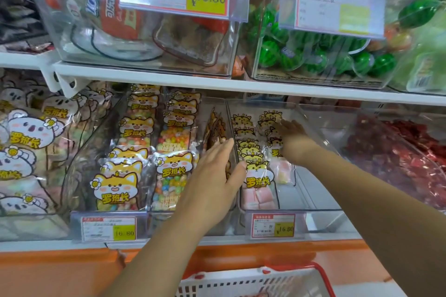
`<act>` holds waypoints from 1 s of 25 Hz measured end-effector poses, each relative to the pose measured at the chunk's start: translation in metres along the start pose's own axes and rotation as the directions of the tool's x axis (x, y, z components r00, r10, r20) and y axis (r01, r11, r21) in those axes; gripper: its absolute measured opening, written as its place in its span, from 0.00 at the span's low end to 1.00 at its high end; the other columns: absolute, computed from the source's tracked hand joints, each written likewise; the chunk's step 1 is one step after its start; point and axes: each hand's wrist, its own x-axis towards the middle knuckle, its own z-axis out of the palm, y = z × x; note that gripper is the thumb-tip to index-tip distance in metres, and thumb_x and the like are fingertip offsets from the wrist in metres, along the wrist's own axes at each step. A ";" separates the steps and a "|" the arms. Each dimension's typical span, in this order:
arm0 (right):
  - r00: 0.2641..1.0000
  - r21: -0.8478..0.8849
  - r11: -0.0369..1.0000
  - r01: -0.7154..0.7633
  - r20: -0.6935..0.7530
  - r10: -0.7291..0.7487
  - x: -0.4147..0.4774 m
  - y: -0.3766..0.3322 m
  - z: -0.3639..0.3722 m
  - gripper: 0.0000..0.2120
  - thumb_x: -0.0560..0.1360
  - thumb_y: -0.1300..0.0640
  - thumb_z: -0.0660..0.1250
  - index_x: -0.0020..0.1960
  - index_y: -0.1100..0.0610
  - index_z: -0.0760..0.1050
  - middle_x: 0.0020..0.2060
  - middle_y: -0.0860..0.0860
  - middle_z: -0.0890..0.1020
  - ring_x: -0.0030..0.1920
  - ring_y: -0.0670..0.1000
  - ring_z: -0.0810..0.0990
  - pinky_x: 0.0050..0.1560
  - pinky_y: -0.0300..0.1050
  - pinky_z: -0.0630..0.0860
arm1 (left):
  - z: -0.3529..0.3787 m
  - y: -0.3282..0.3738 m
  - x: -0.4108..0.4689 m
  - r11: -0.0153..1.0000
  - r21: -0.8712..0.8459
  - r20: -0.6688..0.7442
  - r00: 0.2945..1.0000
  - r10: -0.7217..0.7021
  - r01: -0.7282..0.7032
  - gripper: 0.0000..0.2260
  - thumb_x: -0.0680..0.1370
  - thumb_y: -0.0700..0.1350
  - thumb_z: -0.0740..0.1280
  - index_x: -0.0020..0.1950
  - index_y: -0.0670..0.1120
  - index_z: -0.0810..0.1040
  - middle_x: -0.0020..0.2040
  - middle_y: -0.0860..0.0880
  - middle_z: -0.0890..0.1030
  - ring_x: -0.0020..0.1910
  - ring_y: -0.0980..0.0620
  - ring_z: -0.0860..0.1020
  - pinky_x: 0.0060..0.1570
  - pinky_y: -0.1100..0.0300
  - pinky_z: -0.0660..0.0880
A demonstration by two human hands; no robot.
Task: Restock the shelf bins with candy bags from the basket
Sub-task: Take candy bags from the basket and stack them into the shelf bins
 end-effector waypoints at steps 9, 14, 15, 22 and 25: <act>0.971 0.584 0.811 0.037 -0.214 0.109 -0.089 -0.001 -0.043 0.22 0.80 0.67 0.55 0.72 0.54 0.69 0.69 0.53 0.72 0.53 0.54 0.80 0.48 0.37 0.74 | -0.007 0.009 -0.012 0.999 -0.032 -0.109 0.994 0.032 -0.036 0.25 0.81 0.58 0.58 0.78 0.56 0.59 0.77 0.58 0.60 0.75 0.60 0.55 0.69 0.65 0.52; 0.823 0.811 0.523 0.262 -0.471 0.317 -0.194 -0.021 -0.022 0.17 0.75 0.70 0.60 0.54 0.51 0.77 0.49 0.47 0.81 0.44 0.38 0.75 0.45 0.26 0.68 | -0.009 0.016 -0.080 0.980 -0.015 -0.326 0.927 0.184 -0.200 0.17 0.79 0.51 0.60 0.67 0.52 0.75 0.58 0.59 0.74 0.61 0.61 0.70 0.61 0.64 0.66; 0.814 0.832 0.472 0.290 -0.474 0.335 -0.211 -0.027 -0.010 0.17 0.74 0.71 0.59 0.53 0.51 0.76 0.46 0.48 0.80 0.42 0.38 0.75 0.41 0.26 0.68 | -0.003 0.010 -0.097 0.980 -0.017 -0.298 0.937 0.183 -0.197 0.16 0.78 0.49 0.60 0.65 0.51 0.76 0.56 0.58 0.75 0.58 0.58 0.73 0.58 0.62 0.69; 0.997 0.802 0.594 -0.067 0.038 0.062 -0.283 -0.078 0.140 0.14 0.77 0.64 0.63 0.59 0.51 0.75 0.56 0.52 0.78 0.51 0.47 0.77 0.48 0.40 0.72 | 0.084 -0.087 -0.207 0.920 0.010 0.246 0.891 -0.383 0.393 0.16 0.81 0.46 0.63 0.70 0.52 0.71 0.70 0.52 0.70 0.64 0.54 0.72 0.58 0.64 0.67; 0.870 0.629 0.746 -0.221 0.473 -0.142 -0.296 -0.098 0.211 0.20 0.80 0.60 0.60 0.71 0.53 0.69 0.68 0.54 0.71 0.64 0.55 0.73 0.57 0.44 0.72 | 0.117 -0.129 -0.236 0.772 0.034 0.406 0.697 -0.591 0.635 0.17 0.81 0.44 0.62 0.70 0.48 0.71 0.72 0.47 0.70 0.63 0.48 0.75 0.56 0.60 0.72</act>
